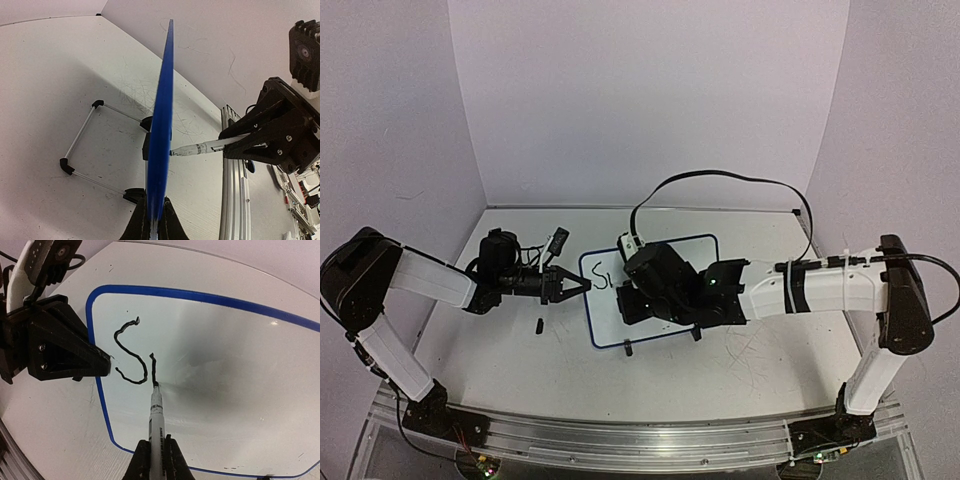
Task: Write a sentence on the whiteboard
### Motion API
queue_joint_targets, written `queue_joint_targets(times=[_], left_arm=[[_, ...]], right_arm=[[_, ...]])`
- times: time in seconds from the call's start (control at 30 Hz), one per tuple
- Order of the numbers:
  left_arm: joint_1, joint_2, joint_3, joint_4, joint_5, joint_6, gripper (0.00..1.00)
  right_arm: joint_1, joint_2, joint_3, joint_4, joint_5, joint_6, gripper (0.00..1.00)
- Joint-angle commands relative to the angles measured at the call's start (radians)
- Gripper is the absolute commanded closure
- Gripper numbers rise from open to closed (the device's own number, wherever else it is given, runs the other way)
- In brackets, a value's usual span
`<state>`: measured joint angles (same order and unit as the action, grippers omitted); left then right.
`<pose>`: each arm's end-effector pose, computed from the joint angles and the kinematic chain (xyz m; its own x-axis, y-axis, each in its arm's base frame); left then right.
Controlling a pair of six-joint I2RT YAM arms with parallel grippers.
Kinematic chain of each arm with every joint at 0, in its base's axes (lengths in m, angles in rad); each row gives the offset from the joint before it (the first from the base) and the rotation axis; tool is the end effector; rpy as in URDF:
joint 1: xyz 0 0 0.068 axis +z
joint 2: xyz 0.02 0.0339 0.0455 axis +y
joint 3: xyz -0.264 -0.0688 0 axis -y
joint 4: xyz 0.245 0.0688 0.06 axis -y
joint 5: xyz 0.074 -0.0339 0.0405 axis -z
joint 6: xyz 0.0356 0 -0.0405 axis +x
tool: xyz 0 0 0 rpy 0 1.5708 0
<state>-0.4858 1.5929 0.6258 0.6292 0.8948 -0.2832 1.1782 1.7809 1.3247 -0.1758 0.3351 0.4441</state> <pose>0.2569 -0.1670 0.1779 -0.5450 0.0900 -0.8336 0.8235 0.2445 -0.5119 0.1670 0.3727 0.2540 -0.5354 -0.2323 -0.8121 -0.5991 0.7821 0.1712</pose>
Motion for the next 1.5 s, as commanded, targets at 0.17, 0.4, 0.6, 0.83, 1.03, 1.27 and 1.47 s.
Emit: queue_joint_targets(times=[0.17,0.4,0.6,0.83,1.03,1.27,1.47], left_arm=[[0.001,0.002,0.016,0.018,0.012,0.012,1.00],[0.002,0.003,0.018,0.018,0.011,0.013,1.00],[0.001,0.007,0.019,0.018,0.015,0.013,1.00],[0.001,0.009,0.021,0.018,0.014,0.015,1.00],[0.001,0.010,0.022,0.017,0.014,0.015,1.00],[0.001,0.010,0.020,0.017,0.015,0.014,1.00],[0.001,0.012,0.021,0.017,0.015,0.015,1.00]], right_arm=[[-0.018,0.009,0.056,0.021,0.052,-0.027,1.00],[-0.027,0.008,0.067,0.022,0.064,-0.036,1.00],[-0.030,0.003,0.067,0.022,0.076,-0.036,1.00],[-0.031,-0.016,0.047,0.022,0.103,-0.019,1.00],[-0.030,-0.021,0.038,0.022,0.106,-0.009,1.00],[-0.028,-0.033,0.004,0.017,0.075,0.017,1.00],[-0.022,-0.043,-0.019,0.014,0.065,0.032,1.00]])
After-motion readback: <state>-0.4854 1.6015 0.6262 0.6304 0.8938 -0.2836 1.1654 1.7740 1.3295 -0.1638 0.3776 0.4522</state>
